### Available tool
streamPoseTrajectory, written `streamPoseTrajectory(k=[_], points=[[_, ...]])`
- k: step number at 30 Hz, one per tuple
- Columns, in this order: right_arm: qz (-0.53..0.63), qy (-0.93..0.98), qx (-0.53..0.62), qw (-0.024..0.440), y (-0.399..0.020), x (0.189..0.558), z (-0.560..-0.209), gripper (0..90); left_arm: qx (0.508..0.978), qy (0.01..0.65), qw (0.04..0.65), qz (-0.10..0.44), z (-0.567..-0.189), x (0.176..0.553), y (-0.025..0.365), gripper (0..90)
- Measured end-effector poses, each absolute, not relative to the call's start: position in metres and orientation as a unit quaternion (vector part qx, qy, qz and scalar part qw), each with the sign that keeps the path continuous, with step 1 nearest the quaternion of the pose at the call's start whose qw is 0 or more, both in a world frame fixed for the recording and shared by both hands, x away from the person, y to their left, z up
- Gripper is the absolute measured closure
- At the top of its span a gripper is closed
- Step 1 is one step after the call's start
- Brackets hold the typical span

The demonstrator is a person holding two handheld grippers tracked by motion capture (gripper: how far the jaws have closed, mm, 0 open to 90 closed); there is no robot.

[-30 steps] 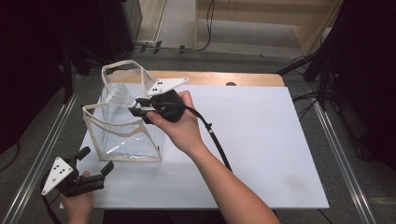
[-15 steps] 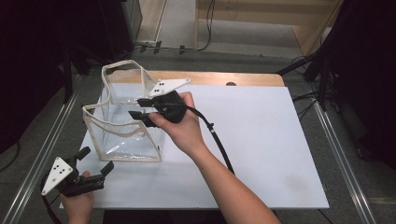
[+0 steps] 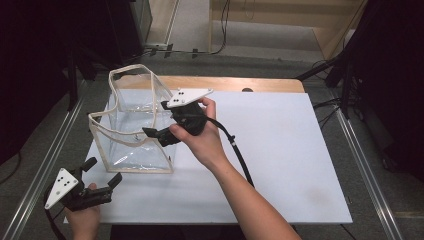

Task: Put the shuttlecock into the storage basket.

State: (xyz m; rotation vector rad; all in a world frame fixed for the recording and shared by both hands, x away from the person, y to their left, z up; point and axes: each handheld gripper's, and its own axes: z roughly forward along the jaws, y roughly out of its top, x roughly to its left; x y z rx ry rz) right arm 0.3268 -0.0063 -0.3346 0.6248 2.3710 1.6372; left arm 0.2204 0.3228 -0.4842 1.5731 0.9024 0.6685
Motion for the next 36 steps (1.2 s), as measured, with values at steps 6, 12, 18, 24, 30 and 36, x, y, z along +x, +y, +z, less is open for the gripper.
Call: streamPoseTrajectory(k=[6,12,18,24,30,36], points=[[0.552,0.800,0.214,0.098,-0.016,0.325,-0.338,0.0,0.670,0.384,0.568,0.285,-0.484,0.220,0.323,0.0],[0.549,0.799,0.217,0.115,-0.025,0.321,-0.342,0.0,0.670,0.384,0.568,0.285,-0.484,0.220,0.323,0.0],[0.545,0.798,0.227,0.121,-0.036,0.320,-0.349,0.0,0.671,0.384,0.567,0.285,-0.484,0.220,0.323,0.0],[0.541,0.795,0.238,0.133,-0.046,0.318,-0.357,0.0,0.671,0.383,0.567,0.285,-0.484,0.220,0.323,0.0],[0.542,0.793,0.243,0.137,-0.057,0.317,-0.365,0.0,0.671,0.384,0.567,0.285,-0.484,0.220,0.323,0.0],[0.545,0.787,0.253,0.141,-0.070,0.314,-0.375,0.0,0.671,0.384,0.567,0.285,-0.484,0.220,0.323,0.0]])
